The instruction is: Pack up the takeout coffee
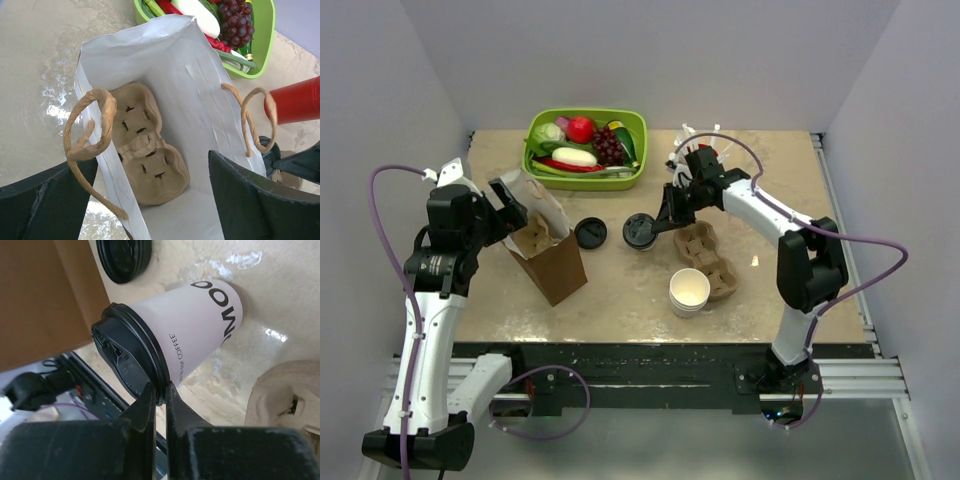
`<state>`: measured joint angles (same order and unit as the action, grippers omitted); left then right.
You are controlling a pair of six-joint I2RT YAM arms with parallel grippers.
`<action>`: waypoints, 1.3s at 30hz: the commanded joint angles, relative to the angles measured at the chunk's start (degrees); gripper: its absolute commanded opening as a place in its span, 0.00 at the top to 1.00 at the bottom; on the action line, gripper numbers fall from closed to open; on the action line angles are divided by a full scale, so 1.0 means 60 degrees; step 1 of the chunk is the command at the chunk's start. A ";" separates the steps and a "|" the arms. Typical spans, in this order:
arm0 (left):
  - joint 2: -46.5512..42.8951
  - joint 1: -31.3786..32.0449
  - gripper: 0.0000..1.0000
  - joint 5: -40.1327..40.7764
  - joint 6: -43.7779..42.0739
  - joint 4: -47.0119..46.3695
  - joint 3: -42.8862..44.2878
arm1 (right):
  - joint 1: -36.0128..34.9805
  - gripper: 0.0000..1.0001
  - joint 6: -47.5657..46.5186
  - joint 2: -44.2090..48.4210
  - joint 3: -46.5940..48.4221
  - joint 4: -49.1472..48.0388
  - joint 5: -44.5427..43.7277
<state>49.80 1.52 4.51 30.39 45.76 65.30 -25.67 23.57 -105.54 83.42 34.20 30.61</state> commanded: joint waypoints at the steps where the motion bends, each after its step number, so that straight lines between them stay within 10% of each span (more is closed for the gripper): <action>1: -0.0126 -0.0033 0.04 -0.0122 -0.0187 -0.0287 -0.0043 | 0.0279 0.89 0.0509 -0.0251 -0.0089 -0.0441 0.0509; 8: -0.0170 -0.0033 0.01 -0.0166 -0.0217 -0.0229 -0.0028 | 0.0806 0.58 0.0949 -0.0078 -0.0324 -0.0967 0.0071; 39: -0.0141 -0.0033 0.00 -0.0386 -0.0495 -0.0361 -0.0102 | -0.1346 0.48 -0.1818 -0.0752 0.2563 -0.0394 -0.3853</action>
<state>49.78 1.52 3.22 28.69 45.78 65.01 -33.74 18.52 -114.24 96.92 32.84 16.49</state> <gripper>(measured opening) 0.994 0.508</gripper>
